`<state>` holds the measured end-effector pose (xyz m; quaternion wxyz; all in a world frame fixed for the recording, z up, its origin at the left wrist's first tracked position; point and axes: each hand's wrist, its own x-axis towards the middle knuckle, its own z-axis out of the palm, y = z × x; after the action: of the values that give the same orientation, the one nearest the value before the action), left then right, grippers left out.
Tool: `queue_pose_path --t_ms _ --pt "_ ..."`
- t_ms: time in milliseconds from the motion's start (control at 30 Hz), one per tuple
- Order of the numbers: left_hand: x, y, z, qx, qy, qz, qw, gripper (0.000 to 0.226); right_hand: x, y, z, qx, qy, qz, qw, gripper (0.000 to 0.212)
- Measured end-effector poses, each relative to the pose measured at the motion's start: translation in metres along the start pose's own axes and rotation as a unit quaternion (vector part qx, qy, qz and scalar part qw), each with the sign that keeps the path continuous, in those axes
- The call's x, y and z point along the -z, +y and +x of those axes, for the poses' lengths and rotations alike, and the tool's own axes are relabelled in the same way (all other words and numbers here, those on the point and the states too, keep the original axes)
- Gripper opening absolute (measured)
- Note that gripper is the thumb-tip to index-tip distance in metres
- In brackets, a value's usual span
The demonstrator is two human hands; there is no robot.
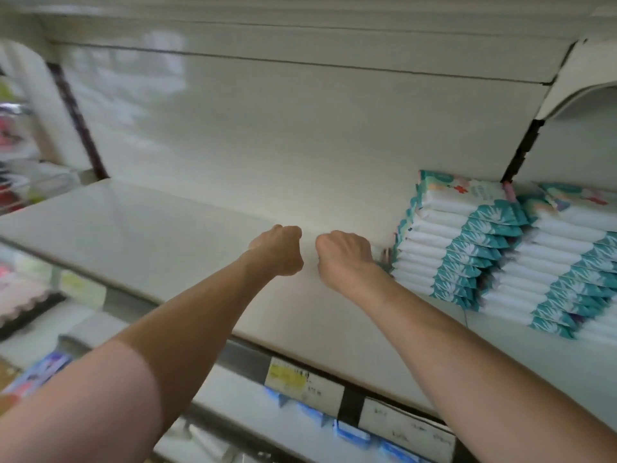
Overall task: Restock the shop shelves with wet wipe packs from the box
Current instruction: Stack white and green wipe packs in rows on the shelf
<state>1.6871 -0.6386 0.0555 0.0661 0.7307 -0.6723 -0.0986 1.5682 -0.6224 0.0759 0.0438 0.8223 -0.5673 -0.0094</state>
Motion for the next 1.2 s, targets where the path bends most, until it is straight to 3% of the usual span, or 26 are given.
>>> queue_pose_path --t_ms 200,367,467,567,767,900,1100,1200 --pt "-0.001 -0.024 -0.06 0.109 0.031 -0.013 0.993 0.047 -0.001 -0.032 -0.029 0.135 0.0 0.01 0.991 0.028" --pt "0.004 -0.054 -0.128 0.207 0.058 -0.033 0.976 0.017 0.005 -0.077 -0.061 0.235 -0.01 0.029 0.972 0.007" --pt "0.006 -0.077 -0.176 0.265 0.077 -0.044 0.96 0.024 0.009 -0.111 -0.086 0.292 0.003 0.041 0.955 0.015" --pt "0.002 -0.098 -0.236 0.336 0.082 -0.059 0.936 0.04 0.011 -0.148 -0.119 0.349 -0.004 0.034 0.936 0.013" --pt "-0.021 -0.134 -0.375 0.468 0.074 -0.069 0.878 0.036 -0.007 -0.23 -0.21 0.452 -0.024 0.02 0.892 0.017" --pt "-0.055 -0.137 -0.476 0.546 0.061 -0.097 0.83 0.039 -0.028 -0.274 -0.298 0.538 -0.042 0.011 0.842 0.024" --pt "-0.112 -0.116 -0.627 0.638 0.047 -0.121 0.759 0.038 -0.054 -0.305 -0.439 0.633 -0.094 -0.028 0.768 0.006" --pt "-0.138 -0.099 -0.698 0.675 0.032 -0.14 0.724 0.037 -0.067 -0.315 -0.503 0.669 -0.104 -0.035 0.735 0.01"
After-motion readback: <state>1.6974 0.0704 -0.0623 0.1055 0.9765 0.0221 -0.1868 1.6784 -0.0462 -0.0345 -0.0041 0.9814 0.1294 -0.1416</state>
